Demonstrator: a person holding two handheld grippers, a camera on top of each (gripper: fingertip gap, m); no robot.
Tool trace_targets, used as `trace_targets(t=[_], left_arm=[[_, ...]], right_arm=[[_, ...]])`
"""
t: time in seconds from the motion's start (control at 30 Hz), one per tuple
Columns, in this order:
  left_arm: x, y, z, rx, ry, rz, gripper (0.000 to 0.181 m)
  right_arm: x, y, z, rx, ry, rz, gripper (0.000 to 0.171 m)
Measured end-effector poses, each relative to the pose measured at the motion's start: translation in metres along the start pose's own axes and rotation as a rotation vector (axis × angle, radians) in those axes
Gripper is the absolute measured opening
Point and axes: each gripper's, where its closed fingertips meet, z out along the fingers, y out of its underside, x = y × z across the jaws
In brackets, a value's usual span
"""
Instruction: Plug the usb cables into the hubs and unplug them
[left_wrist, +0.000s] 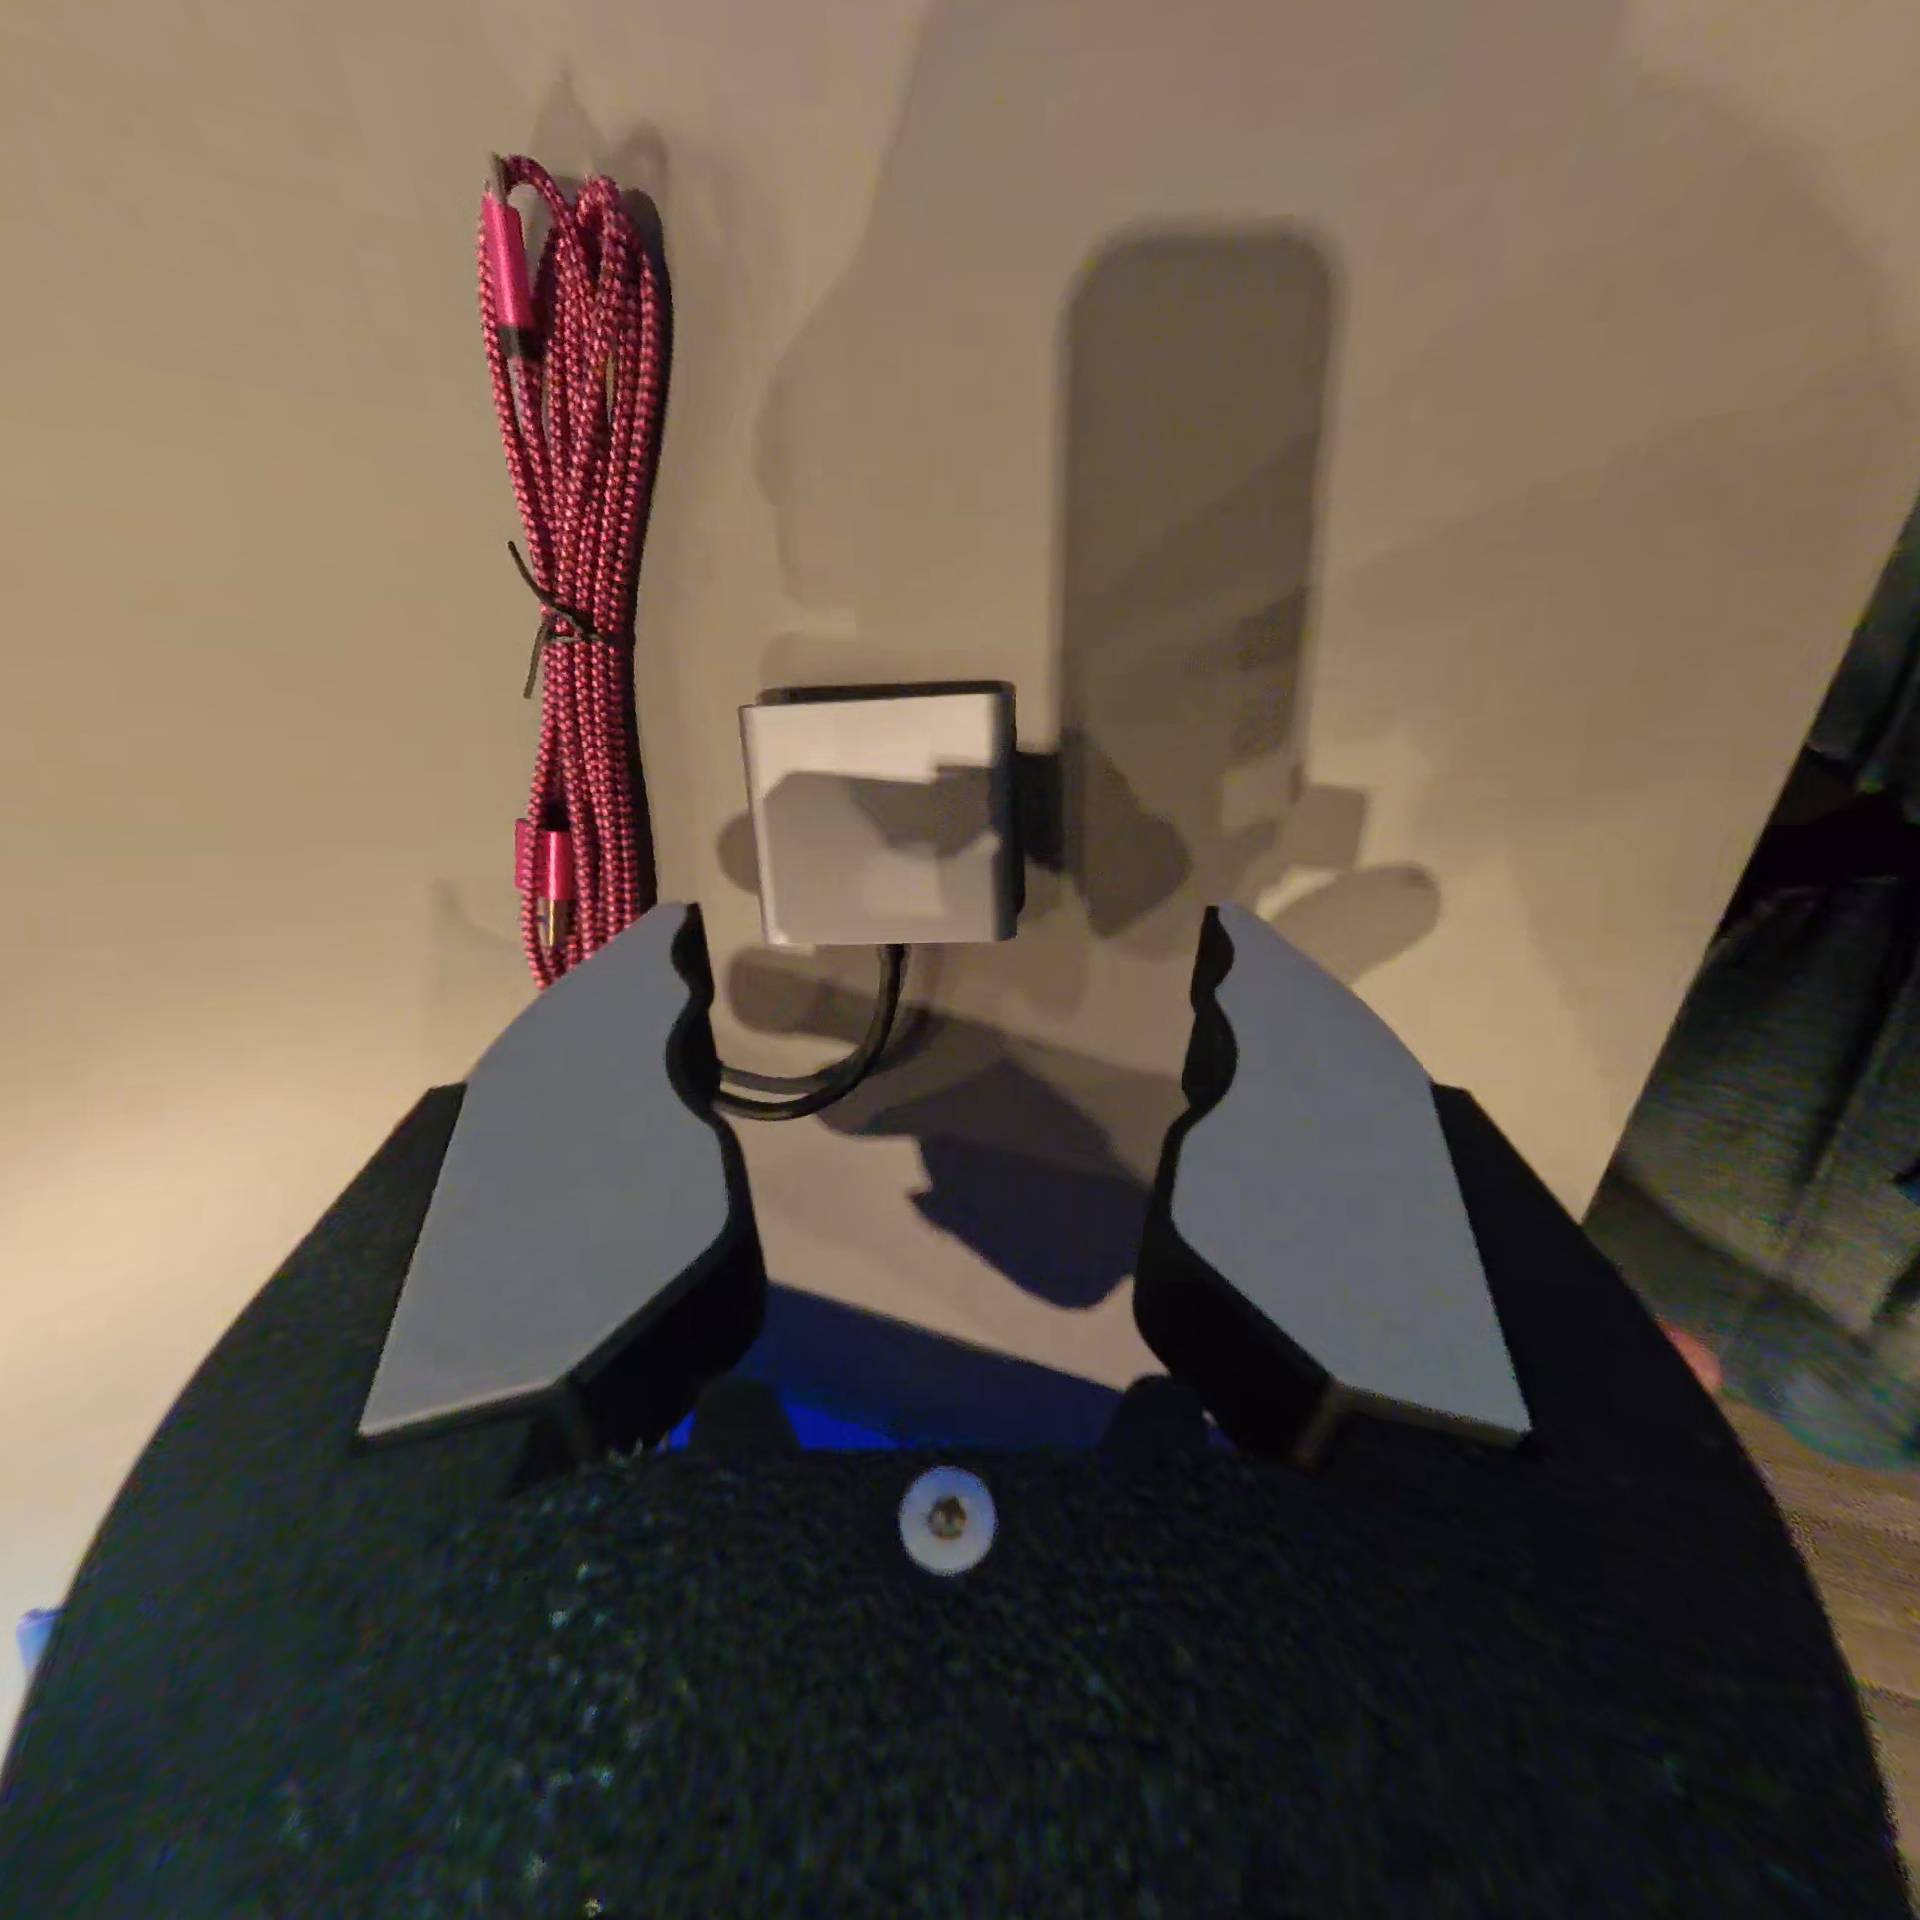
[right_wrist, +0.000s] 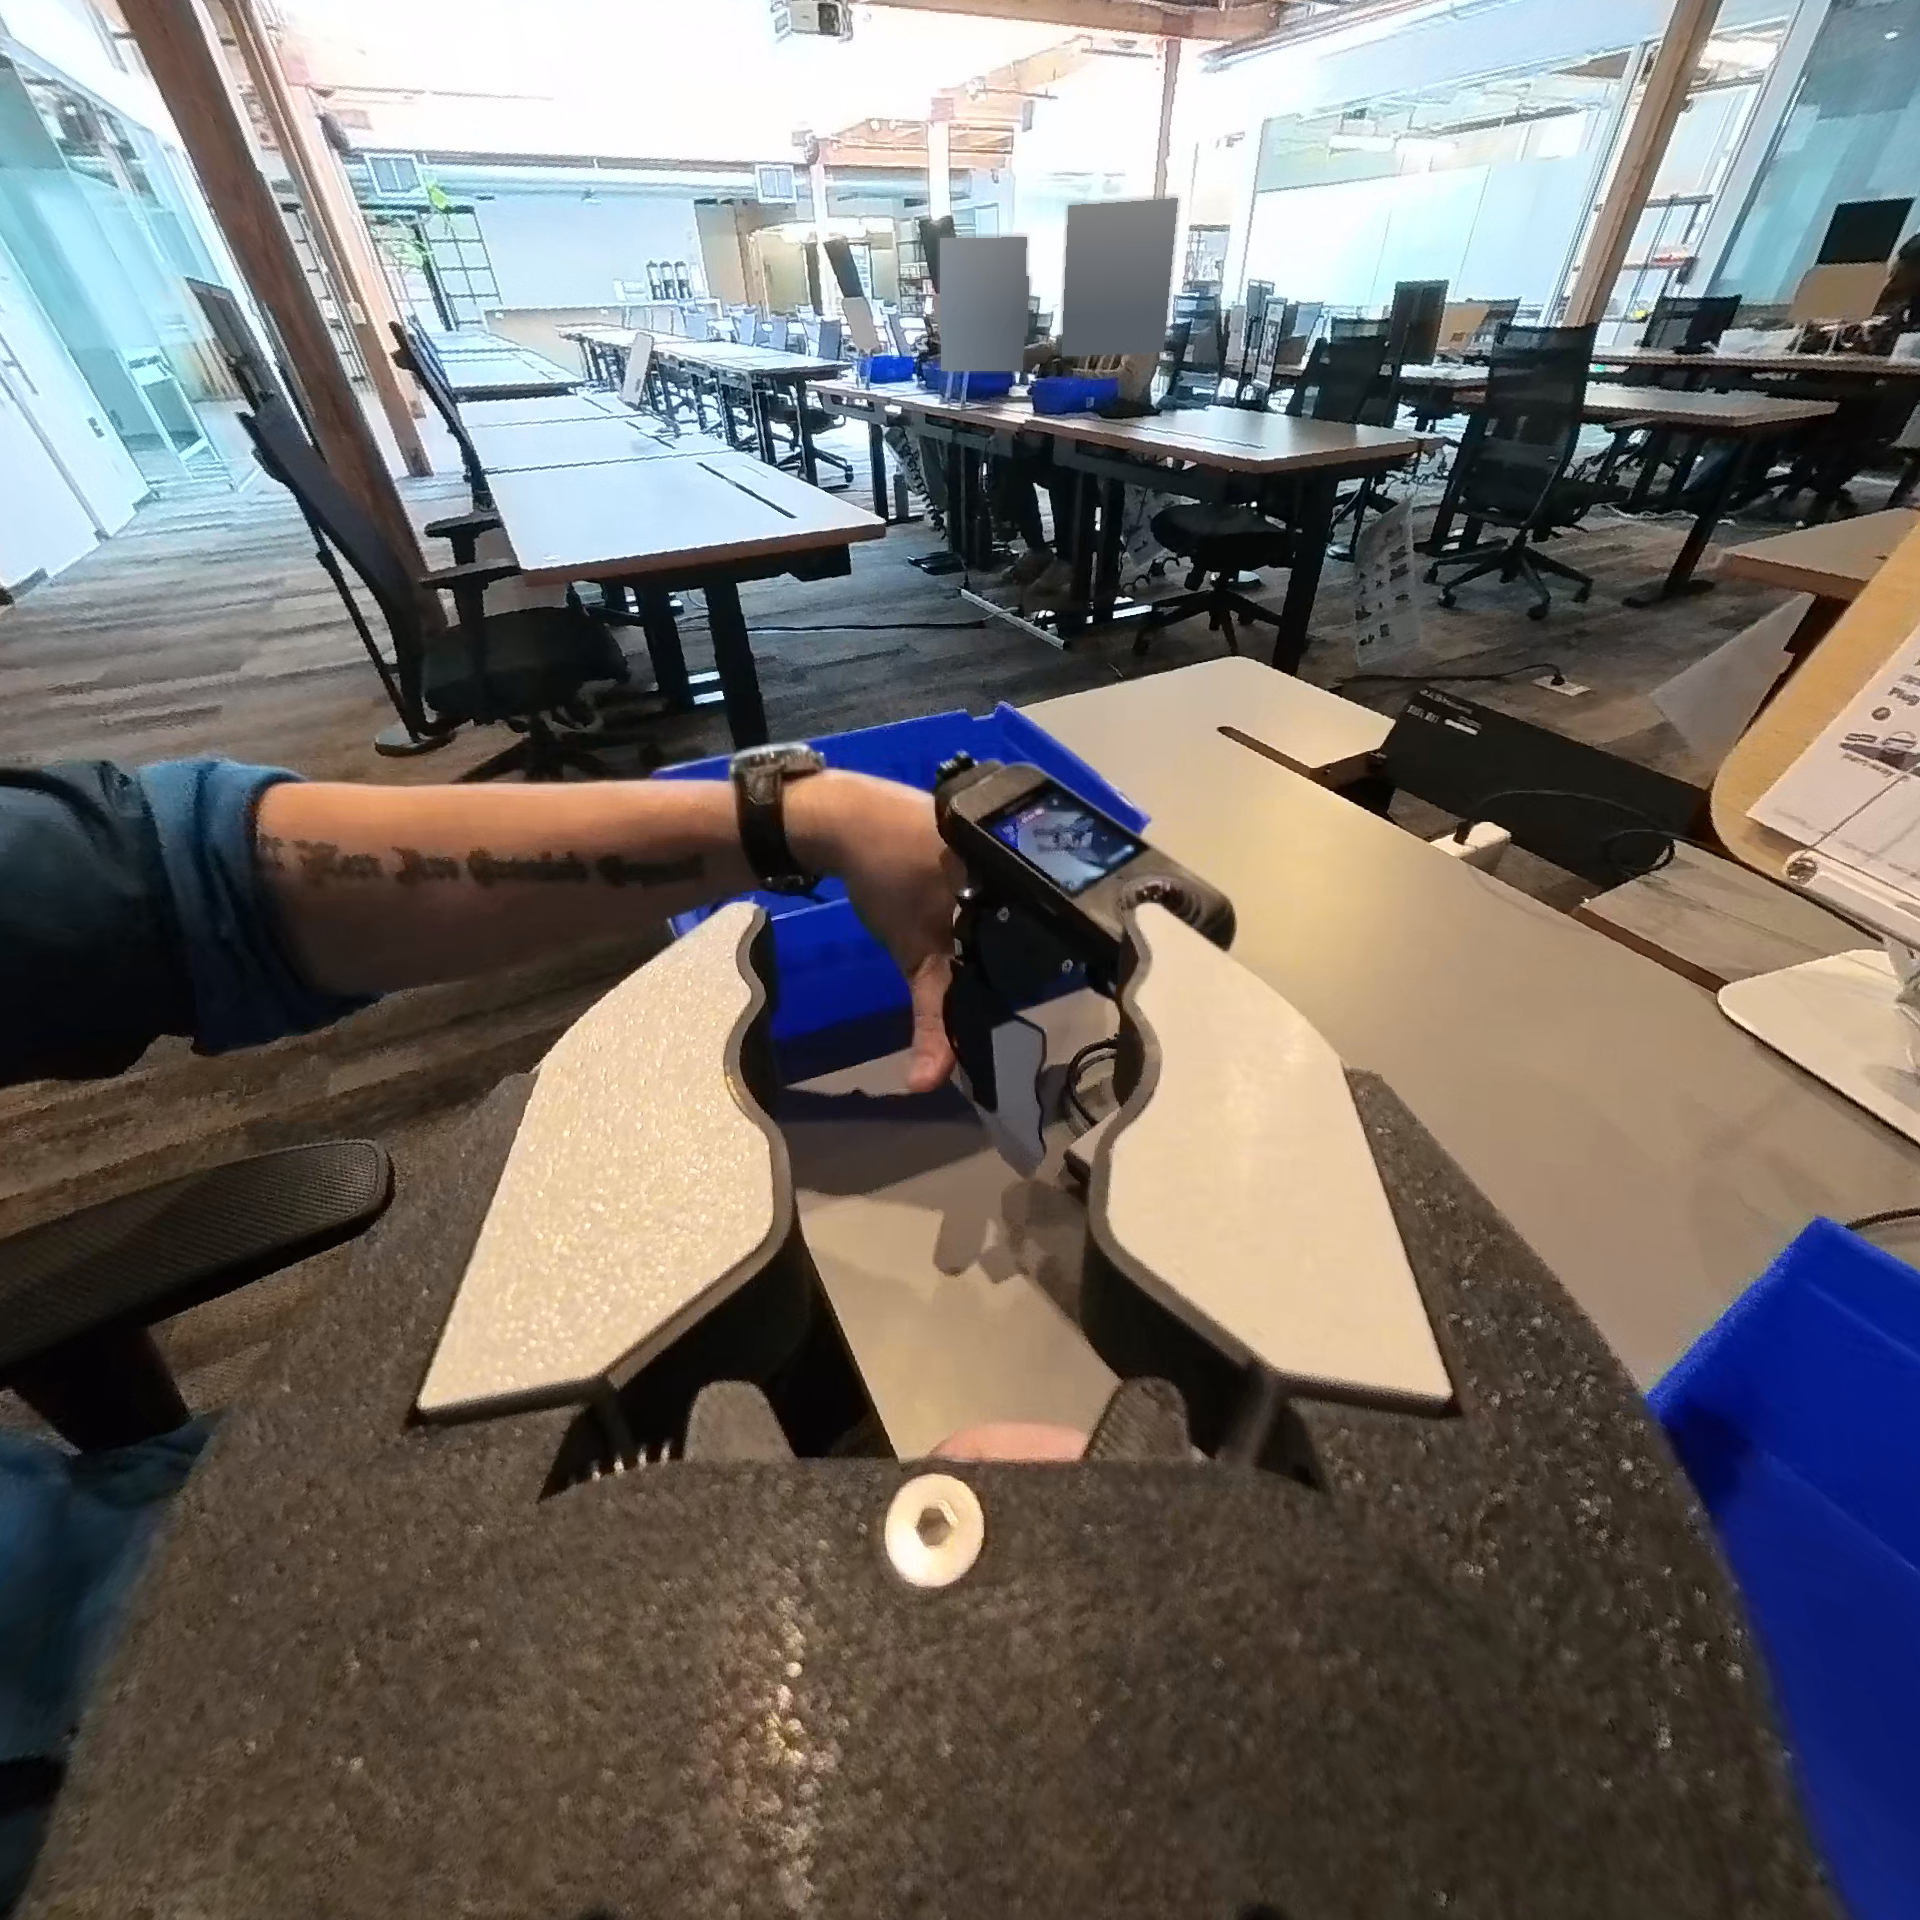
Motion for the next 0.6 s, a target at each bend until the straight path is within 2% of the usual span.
trace_targets(t=[0.3, 0.6], left_arm=[[-0.011, 0.008, 0.027, -0.064, 0.039, -0.071, 0.086], [-0.017, 0.019, 0.04, -0.127, 0.14, -0.122, 0.075]], right_arm=[[0.002, -0.007, -0.008, 0.023, 0.005, -0.003, 0.062], [0.004, -0.008, -0.011, 0.026, 0.007, -0.003, 0.062]])
